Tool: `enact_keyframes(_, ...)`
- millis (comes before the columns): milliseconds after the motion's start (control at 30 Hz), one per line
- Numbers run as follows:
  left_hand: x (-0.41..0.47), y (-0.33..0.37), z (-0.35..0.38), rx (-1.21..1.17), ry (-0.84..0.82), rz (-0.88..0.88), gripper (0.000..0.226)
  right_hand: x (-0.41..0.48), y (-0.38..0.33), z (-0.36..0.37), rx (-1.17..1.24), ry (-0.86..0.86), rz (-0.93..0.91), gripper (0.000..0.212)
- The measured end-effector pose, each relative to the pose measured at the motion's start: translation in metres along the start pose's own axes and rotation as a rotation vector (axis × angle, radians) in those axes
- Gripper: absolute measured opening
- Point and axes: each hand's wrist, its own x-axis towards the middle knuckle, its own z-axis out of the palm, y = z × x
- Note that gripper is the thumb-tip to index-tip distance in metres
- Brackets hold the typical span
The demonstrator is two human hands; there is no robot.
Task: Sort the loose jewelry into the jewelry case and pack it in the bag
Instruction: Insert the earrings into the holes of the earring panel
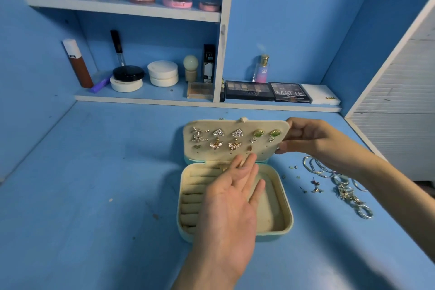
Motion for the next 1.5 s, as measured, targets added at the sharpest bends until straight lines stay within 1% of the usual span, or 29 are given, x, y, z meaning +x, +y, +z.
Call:
enact_keyframes(33,0.0,0.003,-0.002,0.05,-0.009,0.033,0.058,0.001,0.002,0.0,0.012,0.014,0.007,0.011)
enact_keyframes(67,0.0,0.006,-0.003,0.139,-0.014,0.092,0.05,0.002,0.003,0.0,0.025,0.027,0.015,0.013)
enact_keyframes(133,0.002,0.016,-0.009,0.407,0.01,0.298,0.033,0.004,0.005,0.001,0.052,0.055,0.028,0.014)
enact_keyframes(167,0.004,0.022,-0.013,0.53,0.04,0.422,0.028,0.006,0.005,0.001,0.063,0.069,0.034,0.013)
enact_keyframes(200,0.007,0.031,-0.016,0.618,0.071,0.551,0.026,0.007,0.006,0.002,0.073,0.082,0.04,0.013)
enact_keyframes(267,0.015,0.049,-0.025,0.733,0.125,0.774,0.025,0.01,0.007,0.004,0.095,0.105,0.05,0.021)
enact_keyframes(300,0.021,0.058,-0.029,0.794,0.148,0.849,0.024,0.011,0.007,0.005,0.099,0.116,0.053,0.025)
enact_keyframes(333,0.028,0.066,-0.034,0.866,0.169,0.885,0.023,0.012,0.008,0.006,0.093,0.128,0.056,0.026)
enact_keyframes(367,0.035,0.073,-0.039,0.951,0.185,0.878,0.027,0.012,0.008,0.007,0.08,0.141,0.06,0.024)
enact_keyframes(433,0.05,0.081,-0.047,1.117,0.17,0.773,0.038,0.014,0.007,0.009,0.045,0.169,0.067,0.02)
enact_keyframes(467,0.056,0.083,-0.05,1.174,0.138,0.717,0.042,0.015,0.007,0.009,0.027,0.18,0.067,0.019)
enact_keyframes(533,0.064,0.082,-0.056,1.237,0.083,0.668,0.047,0.015,0.007,0.01,-0.003,0.193,0.073,0.019)
enact_keyframes(733,0.07,0.079,-0.065,1.248,0.073,0.694,0.059,0.007,0.005,0.006,-0.073,0.173,0.087,0.028)
enact_keyframes(800,0.071,0.079,-0.067,1.25,0.061,0.705,0.06,0.001,0.005,0.002,-0.135,0.166,0.087,0.03)
enact_keyframes(867,0.07,0.079,-0.068,1.259,0.062,0.709,0.061,-0.006,0.007,-0.002,-0.242,0.152,0.094,0.028)
enact_keyframes(967,0.071,0.079,-0.068,1.277,0.057,0.728,0.065,-0.016,0.008,-0.007,-0.47,0.11,0.089,0.019)
enact_keyframes(1067,0.072,0.079,-0.068,1.281,0.055,0.731,0.061,-0.026,0.007,-0.011,-0.72,0.001,0.076,0.014)
enact_keyframes(1133,0.072,0.079,-0.068,1.277,0.045,0.73,0.058,-0.031,0.009,-0.014,-0.813,-0.065,0.099,0.011)
enact_keyframes(1267,0.072,0.078,-0.068,1.276,0.041,0.731,0.056,-0.04,0.013,-0.021,-0.913,-0.132,0.163,0.011)
enact_keyframes(1500,0.07,0.078,-0.068,1.269,0.046,0.734,0.054,-0.048,0.013,-0.031,-1.02,-0.067,0.172,0.023)
